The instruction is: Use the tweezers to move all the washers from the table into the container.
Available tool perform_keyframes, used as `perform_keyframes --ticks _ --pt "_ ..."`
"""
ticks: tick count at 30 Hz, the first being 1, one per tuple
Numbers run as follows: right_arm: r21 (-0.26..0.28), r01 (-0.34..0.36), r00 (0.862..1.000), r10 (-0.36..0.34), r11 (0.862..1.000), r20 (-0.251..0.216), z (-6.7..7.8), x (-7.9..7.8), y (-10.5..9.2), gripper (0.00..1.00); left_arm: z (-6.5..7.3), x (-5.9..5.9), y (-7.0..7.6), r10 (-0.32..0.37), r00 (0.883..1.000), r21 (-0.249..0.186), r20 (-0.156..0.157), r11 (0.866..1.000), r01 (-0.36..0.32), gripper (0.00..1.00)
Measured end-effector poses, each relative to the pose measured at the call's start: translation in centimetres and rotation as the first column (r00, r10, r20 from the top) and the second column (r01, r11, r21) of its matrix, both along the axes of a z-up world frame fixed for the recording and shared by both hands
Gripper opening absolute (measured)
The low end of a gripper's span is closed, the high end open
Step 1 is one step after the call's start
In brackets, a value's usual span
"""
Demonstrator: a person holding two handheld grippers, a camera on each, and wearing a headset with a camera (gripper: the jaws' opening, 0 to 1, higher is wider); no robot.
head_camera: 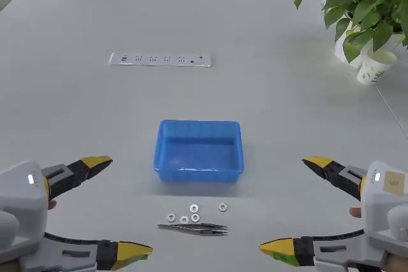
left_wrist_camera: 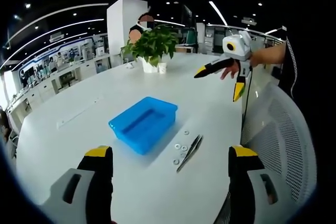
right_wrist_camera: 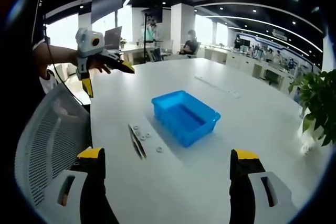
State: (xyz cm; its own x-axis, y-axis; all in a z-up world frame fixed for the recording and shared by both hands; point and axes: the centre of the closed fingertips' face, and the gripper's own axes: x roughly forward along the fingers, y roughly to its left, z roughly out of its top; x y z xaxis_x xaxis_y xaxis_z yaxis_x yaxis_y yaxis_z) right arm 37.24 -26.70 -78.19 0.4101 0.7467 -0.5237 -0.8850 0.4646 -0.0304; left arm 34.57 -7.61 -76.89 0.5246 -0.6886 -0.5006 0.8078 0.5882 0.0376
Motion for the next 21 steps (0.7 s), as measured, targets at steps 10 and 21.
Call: perform_keyframes --ticks 10,21 --pt "-0.045 -0.062 0.998 0.061 0.997 -0.007 -1.0 -0.2 0.9 0.97 -1.3 -0.4 -0.7 -0.054 0.998 0.040 -0.021 0.998 0.055 0.90" --pt "-0.084 -0.147 0.989 0.145 0.986 -0.026 -2.4 -0.7 2.3 0.83 -2.9 -0.6 -1.5 -0.124 0.991 0.093 -0.040 0.987 0.128 0.73"
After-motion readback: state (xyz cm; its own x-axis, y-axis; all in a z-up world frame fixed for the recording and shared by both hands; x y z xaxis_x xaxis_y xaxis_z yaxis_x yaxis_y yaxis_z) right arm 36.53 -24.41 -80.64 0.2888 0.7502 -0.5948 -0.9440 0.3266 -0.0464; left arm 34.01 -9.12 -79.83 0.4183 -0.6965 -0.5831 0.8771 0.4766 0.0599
